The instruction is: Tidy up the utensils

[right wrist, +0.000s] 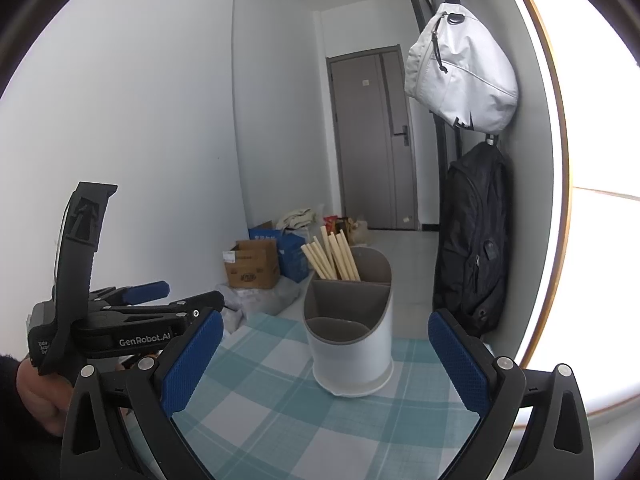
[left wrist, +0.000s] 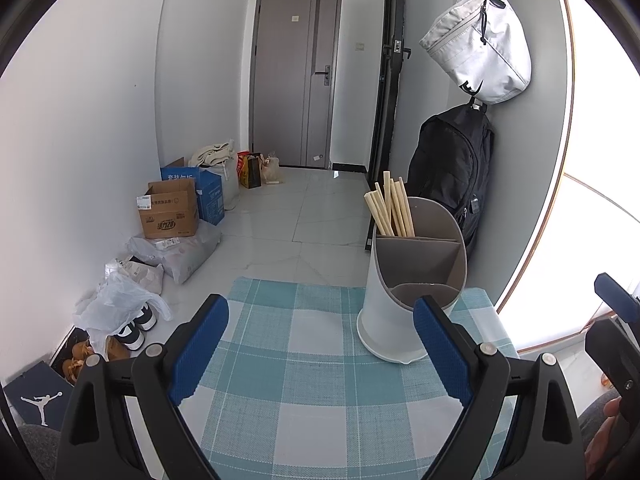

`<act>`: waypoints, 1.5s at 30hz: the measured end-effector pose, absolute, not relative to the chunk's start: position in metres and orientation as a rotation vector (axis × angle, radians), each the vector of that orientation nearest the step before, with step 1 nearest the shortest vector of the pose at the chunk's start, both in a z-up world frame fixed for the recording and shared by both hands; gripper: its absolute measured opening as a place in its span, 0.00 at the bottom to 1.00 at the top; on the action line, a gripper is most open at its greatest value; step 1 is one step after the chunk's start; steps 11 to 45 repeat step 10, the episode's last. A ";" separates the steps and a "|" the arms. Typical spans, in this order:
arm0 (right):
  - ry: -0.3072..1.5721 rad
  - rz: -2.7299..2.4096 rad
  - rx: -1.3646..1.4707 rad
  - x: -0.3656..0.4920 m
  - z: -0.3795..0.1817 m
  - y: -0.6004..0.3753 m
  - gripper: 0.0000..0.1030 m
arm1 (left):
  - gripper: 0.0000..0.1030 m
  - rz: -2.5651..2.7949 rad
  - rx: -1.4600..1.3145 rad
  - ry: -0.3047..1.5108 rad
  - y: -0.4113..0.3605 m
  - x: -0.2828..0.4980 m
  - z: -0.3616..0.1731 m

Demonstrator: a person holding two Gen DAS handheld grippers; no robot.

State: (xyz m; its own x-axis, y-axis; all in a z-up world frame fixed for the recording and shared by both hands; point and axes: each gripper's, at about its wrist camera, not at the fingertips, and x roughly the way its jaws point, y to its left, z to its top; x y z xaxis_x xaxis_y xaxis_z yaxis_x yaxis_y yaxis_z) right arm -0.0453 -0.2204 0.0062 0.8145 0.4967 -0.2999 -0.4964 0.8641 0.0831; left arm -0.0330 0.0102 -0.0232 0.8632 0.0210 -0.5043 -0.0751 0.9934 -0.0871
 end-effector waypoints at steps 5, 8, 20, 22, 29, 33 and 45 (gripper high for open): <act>0.321 0.532 0.002 -0.045 0.006 -0.220 1.00 | 0.88 0.049 -0.102 0.530 0.009 -0.032 -0.024; 0.325 0.533 0.005 -0.044 0.006 -0.220 1.00 | 0.88 0.041 -0.101 0.531 0.008 -0.031 -0.026; 0.327 0.535 0.009 -0.044 0.006 -0.220 1.00 | 0.88 0.033 -0.096 0.525 0.006 -0.031 -0.026; 0.327 0.535 0.009 -0.044 0.006 -0.220 1.00 | 0.88 0.033 -0.096 0.525 0.006 -0.031 -0.026; 0.327 0.535 0.009 -0.044 0.006 -0.220 1.00 | 0.88 0.033 -0.096 0.525 0.006 -0.031 -0.026; 0.327 0.535 0.009 -0.044 0.006 -0.220 1.00 | 0.88 0.033 -0.096 0.525 0.006 -0.031 -0.026; 0.327 0.535 0.009 -0.044 0.006 -0.220 1.00 | 0.88 0.033 -0.096 0.525 0.006 -0.031 -0.026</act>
